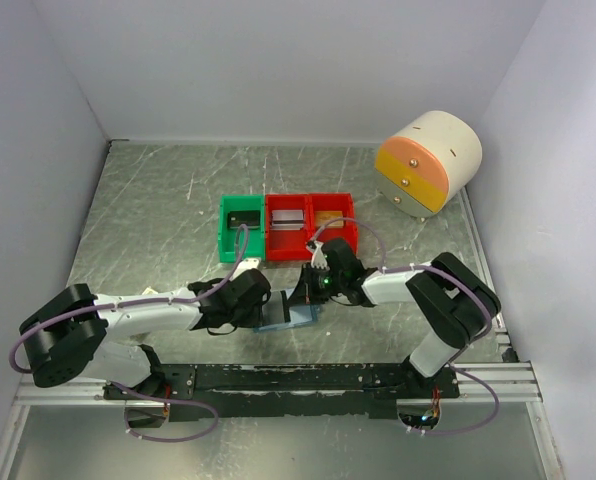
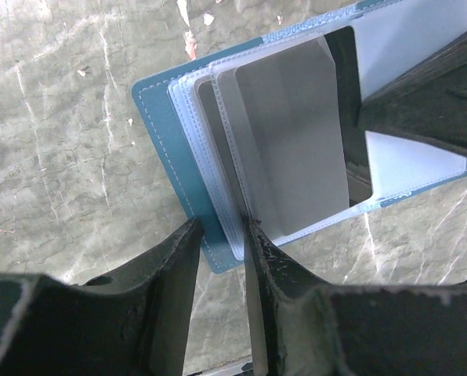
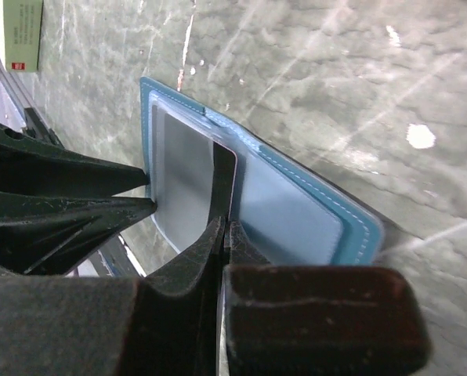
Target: Take the credit cards out of the card holder
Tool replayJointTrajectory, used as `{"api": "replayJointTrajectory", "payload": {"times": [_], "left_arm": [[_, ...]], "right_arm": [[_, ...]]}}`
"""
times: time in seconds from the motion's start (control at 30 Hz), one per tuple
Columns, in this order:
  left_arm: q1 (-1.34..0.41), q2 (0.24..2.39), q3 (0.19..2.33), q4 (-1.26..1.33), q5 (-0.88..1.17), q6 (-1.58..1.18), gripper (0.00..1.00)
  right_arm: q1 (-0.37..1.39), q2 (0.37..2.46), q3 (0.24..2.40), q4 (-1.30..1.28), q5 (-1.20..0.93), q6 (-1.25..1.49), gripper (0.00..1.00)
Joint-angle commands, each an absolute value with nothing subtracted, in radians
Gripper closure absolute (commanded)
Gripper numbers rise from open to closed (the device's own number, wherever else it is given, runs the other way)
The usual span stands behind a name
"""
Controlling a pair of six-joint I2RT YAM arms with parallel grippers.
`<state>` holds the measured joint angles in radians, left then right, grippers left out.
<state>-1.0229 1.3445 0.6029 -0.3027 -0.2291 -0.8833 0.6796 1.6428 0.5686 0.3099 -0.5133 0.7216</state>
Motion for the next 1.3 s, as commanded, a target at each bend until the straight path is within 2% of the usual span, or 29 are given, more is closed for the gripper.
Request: {"api": "replayJointTrajectory", "payload": {"times": [0.0, 0.33, 0.43, 0.57, 0.73, 0.83, 0.93, 1.07, 1.27], "left_arm": [[-1.032, 1.357, 0.562, -0.376, -0.255, -0.876, 0.60], [-1.031, 1.354, 0.566, -0.371, -0.244, -0.874, 0.60], [-1.031, 1.329, 0.590, -0.389, -0.241, -0.868, 0.58], [-1.031, 1.276, 0.648, -0.422, -0.242, -0.843, 0.53], [-1.031, 1.248, 0.716, -0.391, -0.223, -0.798, 0.44], [-1.031, 1.291, 0.751, -0.347, -0.193, -0.773, 0.43], [-1.031, 1.365, 0.777, -0.336, -0.190, -0.771, 0.48], [-1.031, 1.453, 0.780, -0.322, -0.192, -0.783, 0.60], [-1.032, 1.483, 0.735, -0.284, -0.180, -0.801, 0.69]], "right_arm": [[0.650, 1.613, 0.531, 0.328, -0.520, 0.699, 1.00], [0.629, 1.617, 0.524, 0.327, -0.560, 0.692, 1.00], [0.629, 1.637, 0.527, 0.333, -0.568, 0.701, 0.91], [0.629, 1.647, 0.533, 0.324, -0.551, 0.708, 0.84], [0.629, 1.639, 0.531, 0.324, -0.545, 0.714, 0.80], [0.629, 1.636, 0.527, 0.331, -0.546, 0.719, 0.78], [0.628, 1.637, 0.520, 0.354, -0.547, 0.734, 0.78], [0.627, 1.642, 0.508, 0.392, -0.546, 0.762, 0.77], [0.623, 1.651, 0.487, 0.452, -0.573, 0.794, 0.77]]}}
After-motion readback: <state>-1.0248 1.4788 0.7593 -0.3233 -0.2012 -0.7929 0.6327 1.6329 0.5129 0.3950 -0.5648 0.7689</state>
